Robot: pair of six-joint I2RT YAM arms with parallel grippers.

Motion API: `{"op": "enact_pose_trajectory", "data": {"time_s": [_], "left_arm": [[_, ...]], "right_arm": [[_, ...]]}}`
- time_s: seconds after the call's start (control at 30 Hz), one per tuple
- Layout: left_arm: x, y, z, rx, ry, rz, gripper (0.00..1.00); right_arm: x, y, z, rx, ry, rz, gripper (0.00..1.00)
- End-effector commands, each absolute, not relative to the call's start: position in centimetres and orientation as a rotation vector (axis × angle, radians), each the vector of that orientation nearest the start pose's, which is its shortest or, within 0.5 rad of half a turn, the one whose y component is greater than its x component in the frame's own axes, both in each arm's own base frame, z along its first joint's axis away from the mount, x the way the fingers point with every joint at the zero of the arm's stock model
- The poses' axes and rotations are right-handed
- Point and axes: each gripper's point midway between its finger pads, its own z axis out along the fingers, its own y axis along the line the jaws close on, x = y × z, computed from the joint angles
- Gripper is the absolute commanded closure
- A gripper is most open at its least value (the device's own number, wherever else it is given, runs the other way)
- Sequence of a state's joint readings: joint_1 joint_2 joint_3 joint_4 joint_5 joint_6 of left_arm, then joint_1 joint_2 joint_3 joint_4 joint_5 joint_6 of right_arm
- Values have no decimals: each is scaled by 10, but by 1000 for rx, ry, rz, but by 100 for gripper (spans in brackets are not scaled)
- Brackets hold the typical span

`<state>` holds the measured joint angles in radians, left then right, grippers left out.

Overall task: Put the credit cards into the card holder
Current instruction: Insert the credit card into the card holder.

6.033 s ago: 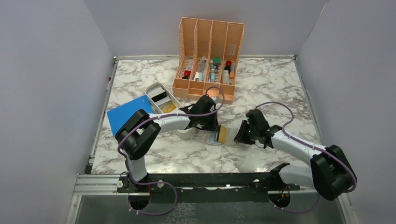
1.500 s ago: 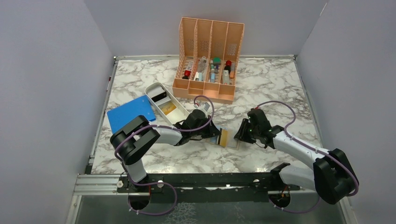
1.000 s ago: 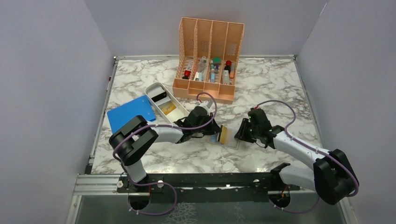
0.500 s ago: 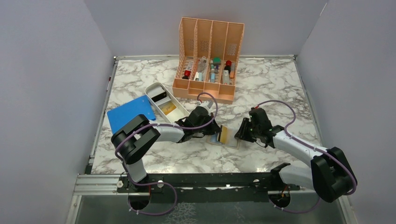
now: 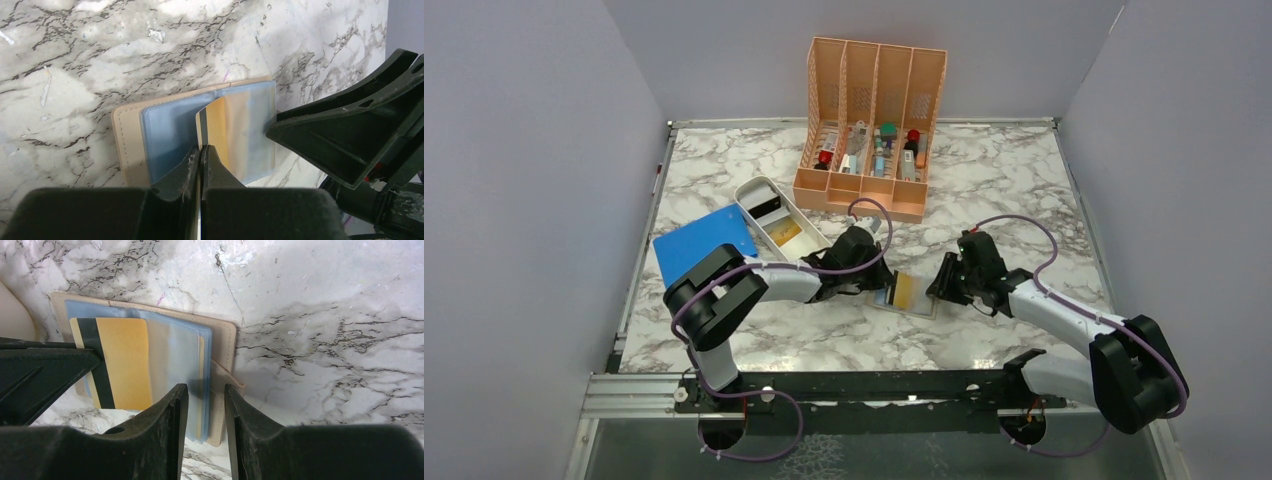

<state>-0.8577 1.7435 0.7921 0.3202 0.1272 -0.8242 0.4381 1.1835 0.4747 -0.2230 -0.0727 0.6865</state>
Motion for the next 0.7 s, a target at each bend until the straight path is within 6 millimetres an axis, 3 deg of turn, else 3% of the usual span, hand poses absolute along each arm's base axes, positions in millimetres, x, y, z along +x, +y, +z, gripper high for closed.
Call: {"op": "enact_pose_trajectory", "data": {"time_s": [0.0,0.27,0.67], "left_arm": [[255,-356,41,123,2413,-903,99],[257,-359,32,109,2444,-885,100],[237,-347,21,99,2546,-866,100]], "right_arm": [[221,143,18,278,2582,512,62],[219,146,15,276,2594,530,62],[220,145,16,269,2589,528,61]]}}
